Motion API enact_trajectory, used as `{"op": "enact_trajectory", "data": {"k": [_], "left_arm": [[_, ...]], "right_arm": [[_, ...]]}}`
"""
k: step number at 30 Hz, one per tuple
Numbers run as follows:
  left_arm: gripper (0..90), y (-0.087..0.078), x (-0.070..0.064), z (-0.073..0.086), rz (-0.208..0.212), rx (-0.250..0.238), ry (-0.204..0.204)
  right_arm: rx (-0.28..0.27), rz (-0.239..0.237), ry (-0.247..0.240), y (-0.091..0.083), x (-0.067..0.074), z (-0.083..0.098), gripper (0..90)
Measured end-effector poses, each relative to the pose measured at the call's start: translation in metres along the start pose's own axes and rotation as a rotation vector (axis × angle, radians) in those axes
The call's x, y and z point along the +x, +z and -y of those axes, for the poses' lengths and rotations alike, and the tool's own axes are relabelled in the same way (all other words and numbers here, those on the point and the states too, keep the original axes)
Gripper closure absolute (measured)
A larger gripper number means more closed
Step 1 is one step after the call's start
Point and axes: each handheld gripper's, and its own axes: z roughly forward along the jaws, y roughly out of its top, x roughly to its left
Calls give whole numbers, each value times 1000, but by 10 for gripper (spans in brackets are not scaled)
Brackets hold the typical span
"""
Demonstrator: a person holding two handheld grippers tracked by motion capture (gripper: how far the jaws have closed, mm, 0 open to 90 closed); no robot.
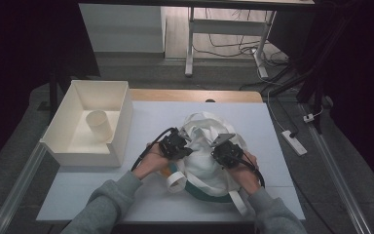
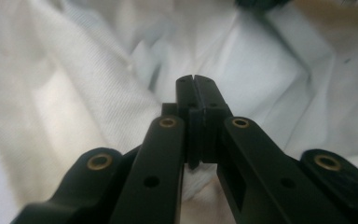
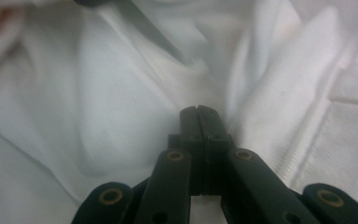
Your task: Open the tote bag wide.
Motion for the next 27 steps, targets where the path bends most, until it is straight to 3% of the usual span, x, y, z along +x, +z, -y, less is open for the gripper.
{"op": "enact_trajectory", "data": {"k": [3, 8, 14, 18, 22, 27], "left_arm": [[885, 1, 3, 4, -7, 6, -9], [886, 3, 11, 9, -6, 11, -29], [886, 5, 17, 11, -1, 20, -47], [886, 6, 17, 12, -2, 19, -47], [886, 6, 18, 12, 3, 19, -55], [886, 7, 18, 13, 6, 22, -58]], "right_arm": [[7, 39, -8, -2, -4, 3, 900], [0, 51, 24, -6, -16, 7, 900], [4, 105, 50, -8, -33, 16, 900], [-21, 54, 128, -5, -47, 24, 900], [-11, 58, 122, -1, -48, 26, 900], [12, 38, 164, 5, -59, 36, 900]]}}
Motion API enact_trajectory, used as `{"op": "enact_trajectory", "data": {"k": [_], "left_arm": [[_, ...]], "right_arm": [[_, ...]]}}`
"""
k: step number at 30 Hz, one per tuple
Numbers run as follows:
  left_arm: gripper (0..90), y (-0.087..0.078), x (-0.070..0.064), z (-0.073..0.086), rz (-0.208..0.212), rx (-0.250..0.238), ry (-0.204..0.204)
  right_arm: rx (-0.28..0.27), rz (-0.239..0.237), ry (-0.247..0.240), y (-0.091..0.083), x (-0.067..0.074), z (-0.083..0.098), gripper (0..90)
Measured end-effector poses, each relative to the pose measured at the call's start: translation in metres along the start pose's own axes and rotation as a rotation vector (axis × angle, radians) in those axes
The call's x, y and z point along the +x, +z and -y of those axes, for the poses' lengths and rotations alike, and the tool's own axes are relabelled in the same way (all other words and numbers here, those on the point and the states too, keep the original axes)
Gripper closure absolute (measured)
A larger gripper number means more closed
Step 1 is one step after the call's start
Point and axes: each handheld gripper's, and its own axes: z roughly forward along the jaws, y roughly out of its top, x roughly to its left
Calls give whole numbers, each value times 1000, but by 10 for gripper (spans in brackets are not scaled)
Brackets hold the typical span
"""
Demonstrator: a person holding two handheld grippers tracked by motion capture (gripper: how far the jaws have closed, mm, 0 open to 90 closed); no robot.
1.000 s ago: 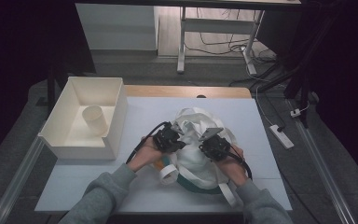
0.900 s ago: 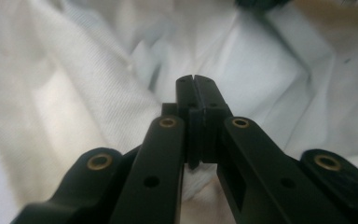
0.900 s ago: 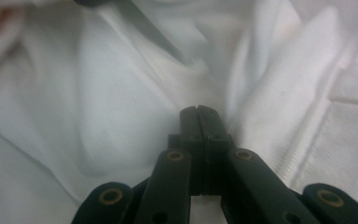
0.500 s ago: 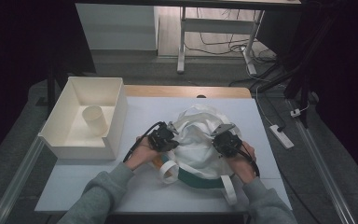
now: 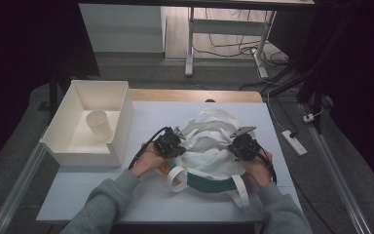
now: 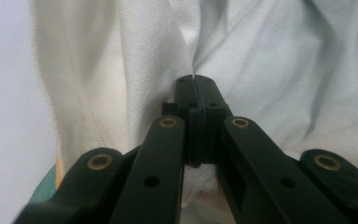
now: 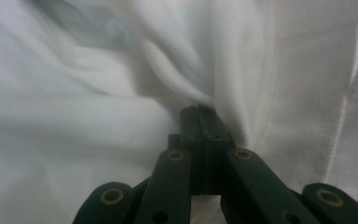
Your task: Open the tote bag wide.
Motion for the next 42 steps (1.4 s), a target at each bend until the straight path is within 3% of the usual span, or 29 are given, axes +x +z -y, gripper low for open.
{"op": "enact_trajectory", "data": {"k": [3, 12, 17, 20, 23, 33, 37, 42], "left_arm": [[886, 1, 1, 0, 5, -1, -3], [886, -2, -2, -1, -9, -44, -1], [886, -17, -3, -3, -14, -131, -12], [886, -26, -4, -2, -11, -165, -18], [885, -34, -3, 0, 1, -192, -21], [882, -61, 5, 3, 32, -282, -48], [750, -69, 5, 6, 22, -301, -54], [499, -83, 3, 8, 9, -334, -75]], "right_arm": [[-10, -31, 39, 3, -6, 5, 900], [-39, -12, 23, -1, 2, 5, 900], [-135, -29, -10, -20, 10, -1, 900], [-218, -83, -5, -32, 14, -4, 900], [-267, -108, -30, -41, 17, -5, 900], [-306, -152, -37, -47, 17, 6, 900], [-336, -177, -36, -49, 14, 9, 881], [-364, -177, -36, -55, 13, 12, 681]]}}
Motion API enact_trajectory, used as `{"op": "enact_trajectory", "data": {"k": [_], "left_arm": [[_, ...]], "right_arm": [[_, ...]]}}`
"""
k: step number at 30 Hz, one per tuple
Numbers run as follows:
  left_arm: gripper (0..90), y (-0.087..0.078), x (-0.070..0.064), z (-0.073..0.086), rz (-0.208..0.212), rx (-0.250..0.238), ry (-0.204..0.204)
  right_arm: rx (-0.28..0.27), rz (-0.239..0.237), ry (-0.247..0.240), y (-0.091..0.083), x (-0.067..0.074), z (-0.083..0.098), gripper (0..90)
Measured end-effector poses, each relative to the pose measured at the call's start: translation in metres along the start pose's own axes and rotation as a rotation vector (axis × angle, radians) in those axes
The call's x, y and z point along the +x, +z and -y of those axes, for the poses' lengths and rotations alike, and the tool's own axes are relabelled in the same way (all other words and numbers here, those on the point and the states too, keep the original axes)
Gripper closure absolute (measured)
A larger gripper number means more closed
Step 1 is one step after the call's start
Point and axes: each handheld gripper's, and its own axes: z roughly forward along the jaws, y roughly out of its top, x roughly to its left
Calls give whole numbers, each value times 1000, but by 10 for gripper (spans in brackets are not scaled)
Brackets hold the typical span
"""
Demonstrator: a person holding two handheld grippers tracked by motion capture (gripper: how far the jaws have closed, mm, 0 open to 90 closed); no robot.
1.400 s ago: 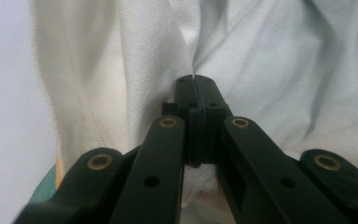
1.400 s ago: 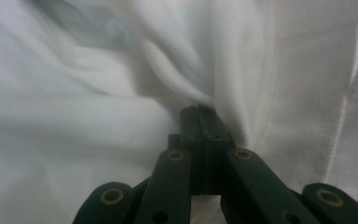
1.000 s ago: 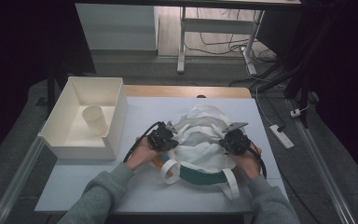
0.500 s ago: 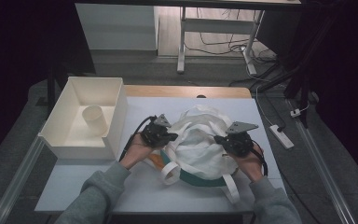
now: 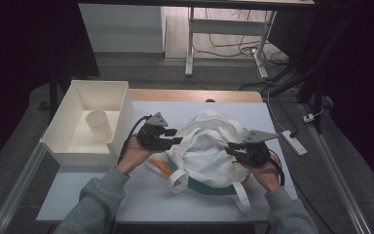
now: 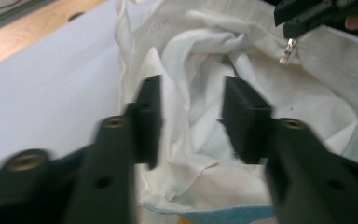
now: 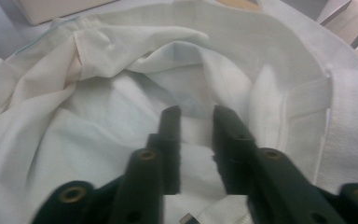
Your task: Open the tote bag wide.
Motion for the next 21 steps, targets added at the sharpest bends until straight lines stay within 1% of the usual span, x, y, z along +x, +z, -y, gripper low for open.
{"op": "enact_trajectory", "data": {"k": [1, 3, 6, 9, 15, 21], "left_arm": [[458, -3, 0, -1, -6, 5, 1], [417, -7, -1, -2, -12, -1, -3], [394, -13, -1, -4, -12, -2, -6], [370, -19, -1, -5, -20, -3, 1], [348, -34, 4, -7, -41, -14, 0], [344, -46, 12, -7, -59, -25, -14]], "right_arm": [[-7, 4, 1, -2, 0, 0, 655], [-24, 13, 9, -6, 0, 2, 610], [-42, 20, 25, -11, -2, 3, 570], [-55, 18, 41, -12, -4, 3, 552], [-40, 22, 36, -9, -4, 5, 532], [-33, 23, 28, -8, -2, 6, 524]]}}
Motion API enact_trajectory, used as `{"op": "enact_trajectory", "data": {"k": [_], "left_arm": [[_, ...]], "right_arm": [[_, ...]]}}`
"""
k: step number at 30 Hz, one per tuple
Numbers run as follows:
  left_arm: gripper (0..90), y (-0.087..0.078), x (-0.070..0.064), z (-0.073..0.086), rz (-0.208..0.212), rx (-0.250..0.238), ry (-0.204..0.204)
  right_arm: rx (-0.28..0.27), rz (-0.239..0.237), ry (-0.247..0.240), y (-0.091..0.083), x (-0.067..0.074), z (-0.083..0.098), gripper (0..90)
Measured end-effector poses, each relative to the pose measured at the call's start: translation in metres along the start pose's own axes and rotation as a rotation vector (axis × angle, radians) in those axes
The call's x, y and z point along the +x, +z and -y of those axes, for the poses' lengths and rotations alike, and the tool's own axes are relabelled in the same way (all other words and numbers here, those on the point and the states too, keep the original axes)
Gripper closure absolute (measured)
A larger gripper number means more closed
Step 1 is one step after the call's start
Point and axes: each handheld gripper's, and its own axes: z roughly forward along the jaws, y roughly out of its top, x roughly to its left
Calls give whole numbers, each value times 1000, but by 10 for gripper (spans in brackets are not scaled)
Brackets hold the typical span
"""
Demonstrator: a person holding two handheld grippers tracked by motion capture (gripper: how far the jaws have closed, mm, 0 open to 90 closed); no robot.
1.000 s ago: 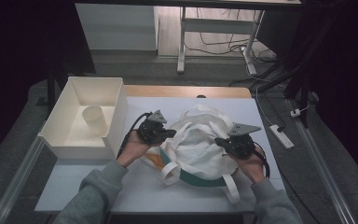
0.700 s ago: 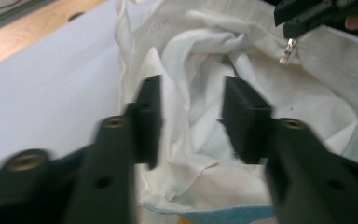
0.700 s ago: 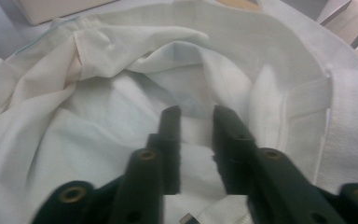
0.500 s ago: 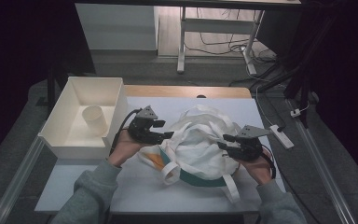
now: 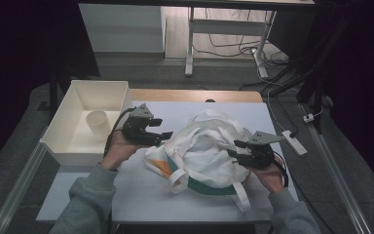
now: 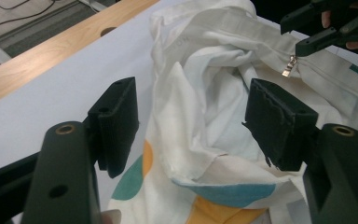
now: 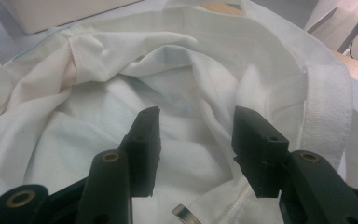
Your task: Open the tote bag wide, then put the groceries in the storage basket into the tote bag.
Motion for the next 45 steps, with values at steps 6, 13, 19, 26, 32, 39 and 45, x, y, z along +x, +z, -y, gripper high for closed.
{"op": "enact_trajectory", "data": {"k": [6, 13, 19, 26, 32, 39, 45], "left_arm": [[345, -8, 8, 2, -20, -6, -16], [343, -12, 13, 3, -32, -9, -23], [342, -20, 21, 5, -55, -20, -36], [334, -35, 32, 7, -102, -47, -61], [332, -47, 43, 11, -144, -67, -85], [328, -58, 56, 18, -190, -88, -118], [320, -65, 73, 28, -283, -77, -156]], "right_arm": [[11, -4, -14, 3, 1, 1, 519], [14, -2, -21, 4, 2, 2, 517], [21, 1, -23, 5, 2, 2, 515], [19, 5, -24, 6, 2, 2, 512], [18, 3, -31, 6, 4, 2, 510], [26, -4, -41, 10, 6, 2, 508], [30, -6, -39, 10, 6, 2, 505]]}}
